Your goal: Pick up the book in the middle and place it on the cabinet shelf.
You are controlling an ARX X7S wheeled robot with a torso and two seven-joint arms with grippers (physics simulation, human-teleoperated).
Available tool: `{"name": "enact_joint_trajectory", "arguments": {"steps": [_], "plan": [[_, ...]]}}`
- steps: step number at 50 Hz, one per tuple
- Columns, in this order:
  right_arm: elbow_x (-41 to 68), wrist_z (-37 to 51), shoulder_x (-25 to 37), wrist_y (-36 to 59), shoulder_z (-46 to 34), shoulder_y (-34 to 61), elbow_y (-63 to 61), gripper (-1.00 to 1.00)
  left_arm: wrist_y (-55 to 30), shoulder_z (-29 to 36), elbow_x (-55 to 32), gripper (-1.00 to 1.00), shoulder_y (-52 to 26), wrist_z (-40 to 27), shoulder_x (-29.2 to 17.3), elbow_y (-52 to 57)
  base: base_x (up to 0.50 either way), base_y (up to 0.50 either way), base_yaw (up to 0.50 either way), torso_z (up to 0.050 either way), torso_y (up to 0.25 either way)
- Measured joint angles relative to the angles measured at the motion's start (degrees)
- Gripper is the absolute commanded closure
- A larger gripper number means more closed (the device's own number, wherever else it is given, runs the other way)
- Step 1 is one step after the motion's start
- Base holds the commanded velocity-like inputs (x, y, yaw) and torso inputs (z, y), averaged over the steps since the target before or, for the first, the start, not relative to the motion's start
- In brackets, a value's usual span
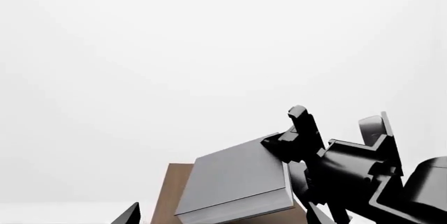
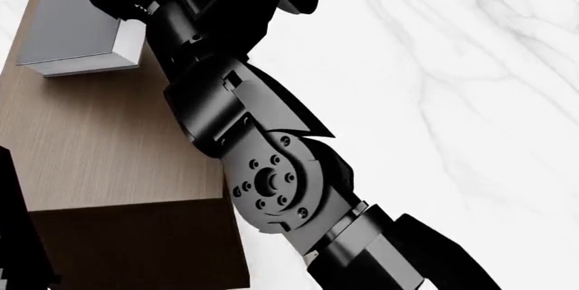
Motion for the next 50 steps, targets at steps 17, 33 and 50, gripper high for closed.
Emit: {"name": "enact_joint_trajectory", "arguments": {"steps": [17,33,50], "plan": [[2.75,-0.29,-0.39,-0.51,-2.63,2.02,2.94,1.00,0.22,0.08,-0.17,-1.00,-0.04,-0.43,-0.36,-0.11,0.00,0.00,0.00,0.000,0.000],[15.78,0.45,-0.79,-3.11,-12.14,7.04,8.97,1.00,0.76,0.45,-0.01,-1.00,0.00,-0.55,-0.53,-0.54,0.00,0.00,0.00,0.000,0.000],[29.91,-2.16,-0.80,-7.78,-24.58,10.57,11.98,1.00,1.18,0.48,-0.07,-1.00,0.20,-0.91,-0.90,-0.52,0.00,0.00,0.00,0.000,-0.003]]}}
